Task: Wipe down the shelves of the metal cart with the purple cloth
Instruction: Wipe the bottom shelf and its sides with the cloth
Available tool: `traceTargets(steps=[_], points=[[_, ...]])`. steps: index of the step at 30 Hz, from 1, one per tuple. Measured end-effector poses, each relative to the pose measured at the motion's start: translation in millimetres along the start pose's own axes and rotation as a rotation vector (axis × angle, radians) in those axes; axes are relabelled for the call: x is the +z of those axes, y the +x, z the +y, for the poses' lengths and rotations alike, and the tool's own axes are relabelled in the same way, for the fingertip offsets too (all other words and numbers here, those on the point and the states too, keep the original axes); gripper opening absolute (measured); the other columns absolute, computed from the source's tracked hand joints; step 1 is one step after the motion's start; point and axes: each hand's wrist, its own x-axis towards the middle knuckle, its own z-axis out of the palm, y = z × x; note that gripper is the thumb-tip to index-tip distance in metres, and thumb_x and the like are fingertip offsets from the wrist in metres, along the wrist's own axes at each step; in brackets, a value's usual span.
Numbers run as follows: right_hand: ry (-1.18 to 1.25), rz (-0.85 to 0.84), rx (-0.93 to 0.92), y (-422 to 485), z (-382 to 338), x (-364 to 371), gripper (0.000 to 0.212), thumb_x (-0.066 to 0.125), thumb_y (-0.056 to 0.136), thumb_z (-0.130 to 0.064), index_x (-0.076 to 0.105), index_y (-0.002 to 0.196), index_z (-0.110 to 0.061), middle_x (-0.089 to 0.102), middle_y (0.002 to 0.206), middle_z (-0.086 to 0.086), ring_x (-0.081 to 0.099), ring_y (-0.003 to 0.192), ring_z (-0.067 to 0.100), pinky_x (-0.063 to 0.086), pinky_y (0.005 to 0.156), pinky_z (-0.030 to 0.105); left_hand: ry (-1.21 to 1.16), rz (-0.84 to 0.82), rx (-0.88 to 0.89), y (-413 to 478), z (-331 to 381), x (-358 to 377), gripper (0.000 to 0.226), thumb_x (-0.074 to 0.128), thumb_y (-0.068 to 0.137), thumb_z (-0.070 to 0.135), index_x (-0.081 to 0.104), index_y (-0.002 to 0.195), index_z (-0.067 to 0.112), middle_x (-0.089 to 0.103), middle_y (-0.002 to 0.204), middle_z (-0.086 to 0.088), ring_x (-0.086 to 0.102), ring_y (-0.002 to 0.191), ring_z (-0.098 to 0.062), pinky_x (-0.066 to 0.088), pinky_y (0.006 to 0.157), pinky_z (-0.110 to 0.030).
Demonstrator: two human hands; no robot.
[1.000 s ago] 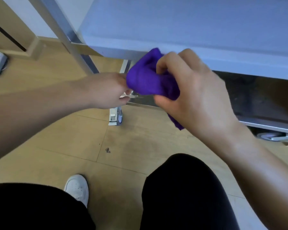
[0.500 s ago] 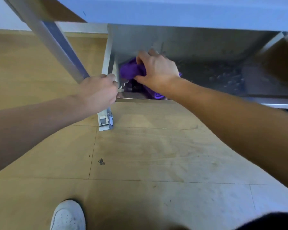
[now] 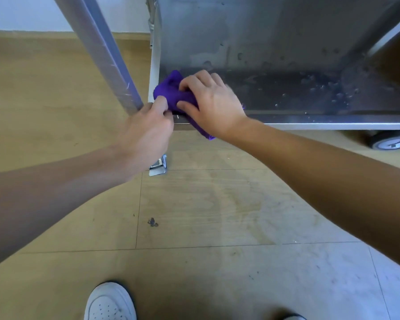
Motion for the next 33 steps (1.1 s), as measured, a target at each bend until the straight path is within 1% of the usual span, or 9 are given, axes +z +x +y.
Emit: traceTargets(steps=[6, 11, 14, 16, 20, 25, 27, 31, 33], points=[[0.047, 0.017, 0.246, 18.7, 64.8, -22.2, 0.034, 0.054, 0.094, -0.032, 0.054, 0.125, -0.017, 0.051, 0.131, 0.006, 0.05, 0.118, 0.028, 0.043, 0.095, 0.038, 0.034, -0.029, -0.04, -8.9, 4.0, -3.3, 0.043, 0.066, 0.073, -0.007, 0.059, 0.115, -0.006, 0.049, 0.111, -0.016, 0.053, 0.093, -0.035, 0.052, 0.055, -0.041], [0.18, -0.086, -0.121, -15.6, 33.1, -16.4, 0.033, 0.052, 0.092, -0.032, 0.054, 0.123, -0.02, 0.062, 0.126, -0.004, 0.059, 0.111, 0.02, 0.047, 0.091, 0.033, -0.004, -0.01, -0.01, -13.0, -3.1, -5.1, 0.015, 0.06, 0.077, -0.004, 0.064, 0.092, -0.001, 0.053, 0.098, -0.014, 0.059, 0.073, -0.033, 0.053, 0.053, -0.044], [0.147, -0.119, -0.263, -21.4, 18.9, -11.6, 0.033, 0.049, 0.096, -0.035, 0.053, 0.127, -0.025, 0.061, 0.126, -0.009, 0.059, 0.111, 0.016, 0.049, 0.086, 0.032, -0.006, -0.034, 0.008, -12.9, -4.3, -8.5, 0.006, 0.058, 0.078, -0.005, 0.062, 0.079, -0.001, 0.048, 0.087, -0.013, 0.059, 0.073, -0.035, 0.052, 0.053, -0.045], [0.143, -0.113, -0.236, -13.8, 30.5, -14.7, 0.035, 0.049, 0.096, -0.035, 0.053, 0.13, -0.026, 0.061, 0.128, -0.007, 0.059, 0.112, 0.018, 0.046, 0.089, 0.032, -0.022, -0.023, -0.02, -13.6, -3.9, -9.2, 0.011, 0.057, 0.08, -0.003, 0.065, 0.087, -0.002, 0.051, 0.097, -0.013, 0.059, 0.073, -0.033, 0.054, 0.056, -0.045], [0.091, -0.006, 0.043, 2.1, 50.2, -11.6, 0.038, 0.048, 0.095, -0.028, 0.054, 0.132, -0.021, 0.058, 0.135, 0.002, 0.054, 0.122, 0.026, 0.043, 0.1, 0.039, 0.028, -0.018, -0.01, -23.4, -5.9, -7.5, 0.03, 0.058, 0.078, -0.002, 0.062, 0.108, -0.004, 0.051, 0.108, -0.013, 0.059, 0.073, -0.03, 0.054, 0.052, -0.041], [0.08, -0.08, -0.326, -14.3, 15.1, 9.7, 0.041, 0.049, 0.096, -0.02, 0.053, 0.135, -0.012, 0.053, 0.141, 0.004, 0.047, 0.133, 0.019, 0.037, 0.11, 0.034, 0.1, -0.098, 0.019, -25.8, -11.5, 4.5, 0.046, 0.052, 0.083, 0.009, 0.049, 0.126, -0.005, 0.043, 0.108, -0.013, 0.059, 0.102, -0.029, 0.055, 0.055, -0.044], [0.062, -0.075, -0.273, -4.2, 15.9, 3.8, 0.042, 0.048, 0.097, -0.021, 0.051, 0.138, -0.013, 0.051, 0.143, 0.004, 0.045, 0.134, 0.02, 0.035, 0.111, 0.032, 0.079, -0.101, -0.007, -26.7, -9.0, 1.0, 0.046, 0.052, 0.083, 0.009, 0.05, 0.127, -0.005, 0.043, 0.111, -0.013, 0.059, 0.095, -0.029, 0.055, 0.053, -0.044], [-0.014, -0.053, 0.131, 17.1, 30.7, -6.3, 0.038, 0.041, 0.099, -0.019, 0.048, 0.136, -0.01, 0.049, 0.142, 0.008, 0.047, 0.127, 0.03, 0.039, 0.101, 0.037, 0.08, -0.06, 0.01, -32.8, -5.2, -7.5, 0.048, 0.056, 0.083, 0.015, 0.052, 0.127, -0.003, 0.048, 0.117, -0.012, 0.059, 0.089, -0.025, 0.054, 0.052, -0.037], [-0.015, -0.037, 0.055, 14.8, 19.0, -1.4, 0.04, 0.043, 0.096, -0.015, 0.047, 0.136, -0.009, 0.047, 0.145, 0.009, 0.045, 0.13, 0.029, 0.038, 0.104, 0.04, 0.131, -0.043, 0.048, -36.7, -5.3, -7.8, 0.051, 0.06, 0.08, 0.019, 0.055, 0.126, -0.003, 0.053, 0.117, -0.013, 0.06, 0.092, -0.022, 0.049, 0.05, -0.03]])
